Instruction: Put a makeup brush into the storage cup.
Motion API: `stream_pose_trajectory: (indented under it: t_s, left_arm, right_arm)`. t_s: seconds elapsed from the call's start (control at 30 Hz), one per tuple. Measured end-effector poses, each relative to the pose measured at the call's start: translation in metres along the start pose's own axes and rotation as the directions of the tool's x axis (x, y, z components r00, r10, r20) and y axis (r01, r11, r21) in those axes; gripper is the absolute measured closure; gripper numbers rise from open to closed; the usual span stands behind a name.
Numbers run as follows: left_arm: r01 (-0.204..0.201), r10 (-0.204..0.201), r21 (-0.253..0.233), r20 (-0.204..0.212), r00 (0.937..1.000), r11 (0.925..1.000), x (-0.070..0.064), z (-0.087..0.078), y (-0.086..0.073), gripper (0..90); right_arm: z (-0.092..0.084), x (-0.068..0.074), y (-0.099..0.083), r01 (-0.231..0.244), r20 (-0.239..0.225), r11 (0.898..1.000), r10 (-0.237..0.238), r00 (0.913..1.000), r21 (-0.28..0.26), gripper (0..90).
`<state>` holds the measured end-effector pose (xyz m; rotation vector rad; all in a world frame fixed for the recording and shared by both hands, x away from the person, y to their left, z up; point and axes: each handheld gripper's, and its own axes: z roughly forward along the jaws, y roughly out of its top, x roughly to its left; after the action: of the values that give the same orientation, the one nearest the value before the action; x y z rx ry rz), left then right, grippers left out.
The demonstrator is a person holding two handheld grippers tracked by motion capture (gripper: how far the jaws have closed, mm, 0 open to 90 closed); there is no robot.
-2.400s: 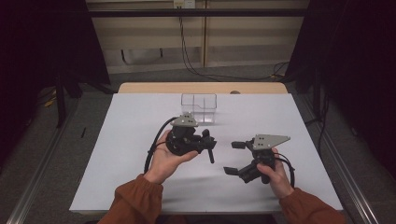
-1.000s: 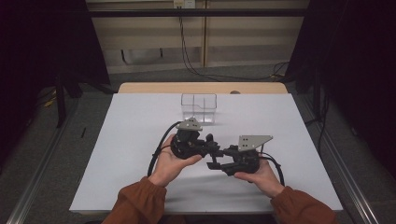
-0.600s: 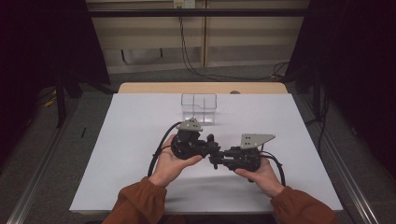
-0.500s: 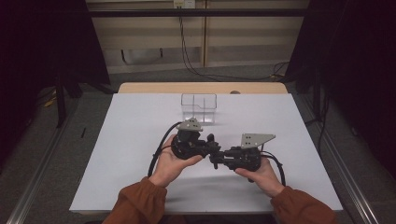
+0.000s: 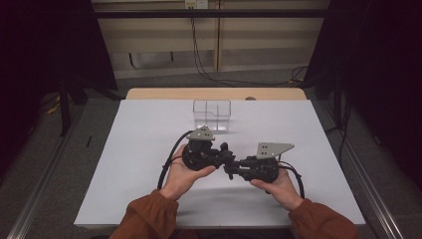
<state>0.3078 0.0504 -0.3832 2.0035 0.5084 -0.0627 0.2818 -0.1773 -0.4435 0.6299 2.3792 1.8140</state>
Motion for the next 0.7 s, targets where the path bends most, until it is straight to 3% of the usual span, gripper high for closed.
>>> stream_pose_trajectory:
  t_s: [0.17, 0.2, 0.3, 0.7]
  left_arm:
    - [-0.019, 0.019, -0.005, 0.000, 0.9998, 0.9998, -0.0009, 0.0001, -0.0010, 73.5]
    - [-0.036, 0.036, -0.004, -0.021, 0.9991, 0.9993, -0.0016, -0.0005, -0.0010, 72.1]
    - [-0.036, 0.035, -0.020, -0.030, 0.9989, 0.9991, -0.0013, -0.0016, -0.0017, 67.4]
    - [-0.032, 0.025, -0.065, -0.104, 0.9943, 0.9974, 0.0011, -0.0098, -0.0066, 34.2]
  right_arm:
    - [-0.0017, -0.0007, 0.0005, 0.001, 0.008, 1.000, -0.001, 1.0000, -0.004, 79.6]
    - [-0.0022, -0.0008, 0.0006, 0.003, 0.011, 1.000, -0.003, 0.9999, -0.004, 79.6]
    - [-0.0036, -0.0019, 0.0006, 0.003, 0.020, 1.000, -0.003, 0.9998, -0.002, 79.6]
    - [-0.0076, -0.0054, -0.0001, 0.007, 0.045, 1.000, -0.006, 0.9990, -0.001, 79.6]
